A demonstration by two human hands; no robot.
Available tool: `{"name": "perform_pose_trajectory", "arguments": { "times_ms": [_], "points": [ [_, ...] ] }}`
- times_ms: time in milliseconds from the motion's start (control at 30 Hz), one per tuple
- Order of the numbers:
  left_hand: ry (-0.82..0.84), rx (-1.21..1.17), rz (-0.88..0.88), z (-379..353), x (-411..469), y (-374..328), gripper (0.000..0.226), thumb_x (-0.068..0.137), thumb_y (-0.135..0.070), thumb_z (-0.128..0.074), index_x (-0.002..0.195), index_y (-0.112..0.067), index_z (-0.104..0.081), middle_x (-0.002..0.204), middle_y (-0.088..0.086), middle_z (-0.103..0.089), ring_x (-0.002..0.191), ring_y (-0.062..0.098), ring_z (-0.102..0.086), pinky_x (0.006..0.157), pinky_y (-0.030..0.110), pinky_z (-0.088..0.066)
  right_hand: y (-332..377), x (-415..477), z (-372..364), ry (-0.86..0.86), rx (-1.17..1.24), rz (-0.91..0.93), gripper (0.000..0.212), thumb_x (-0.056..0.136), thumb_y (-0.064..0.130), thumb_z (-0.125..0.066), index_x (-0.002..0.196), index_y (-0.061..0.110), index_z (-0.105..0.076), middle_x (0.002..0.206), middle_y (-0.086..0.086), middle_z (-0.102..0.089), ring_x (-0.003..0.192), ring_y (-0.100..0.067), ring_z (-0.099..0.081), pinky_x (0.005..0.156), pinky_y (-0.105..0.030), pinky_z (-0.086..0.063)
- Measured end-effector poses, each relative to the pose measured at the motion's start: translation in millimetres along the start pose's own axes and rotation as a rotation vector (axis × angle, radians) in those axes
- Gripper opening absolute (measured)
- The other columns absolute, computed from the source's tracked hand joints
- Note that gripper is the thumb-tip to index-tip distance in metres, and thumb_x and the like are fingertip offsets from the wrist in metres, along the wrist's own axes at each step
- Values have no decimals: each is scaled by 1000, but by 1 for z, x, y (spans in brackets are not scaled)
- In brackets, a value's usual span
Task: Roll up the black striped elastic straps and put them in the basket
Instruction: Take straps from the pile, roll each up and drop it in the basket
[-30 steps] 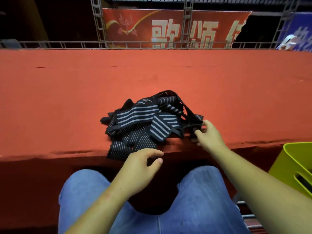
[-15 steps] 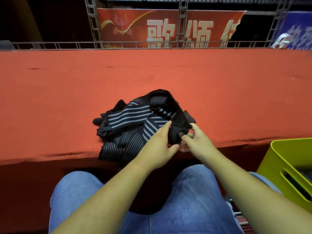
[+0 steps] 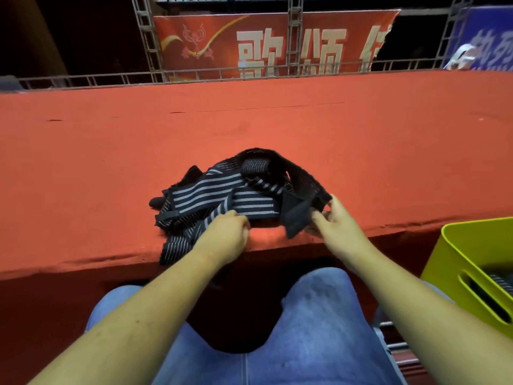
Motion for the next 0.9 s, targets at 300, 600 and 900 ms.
{"name": "perform_pose_trajectory", "arguments": {
  "times_ms": [300, 600, 900],
  "points": [
    [-55, 145, -132, 15, -16, 32, 56, 94, -32, -60, 148, -26, -45, 149, -4, -41, 129, 27, -49, 100, 49, -53, -2, 1, 9, -36, 341, -215, 55, 100, -12, -28, 120, 24, -64, 102, -7, -76, 86, -26, -65, 80, -41, -57],
    [64, 136, -229, -7, -12, -13, 73, 96, -44, -57, 160, -24, -26, 163, 6, -30, 140, 32, -41, 112, 46, -43, 31, -20, -32, 119, 544, -114, 19, 105, 6, -49, 102, 8, -68, 84, -6, -75, 72, -15, -70, 73, -30, -54],
    [-259, 117, -231, 17, -25, -12, 79, 81, -12, -66, 153, -21, -34, 148, 3, -38, 120, 31, -52, 91, 46, -55, 26, -42, -58, 245, 360, -165, 34, 106, -2, -44, 81, 11, -64, 59, 6, -67, 54, -6, -62, 58, -20, -48]
  ]
}}
Point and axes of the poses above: each hand's wrist, its own x-axis towards the middle knuckle, its own z-axis out of the back of the hand, y = z × x, the point moved 6 cm from there along x, towards the middle knuckle
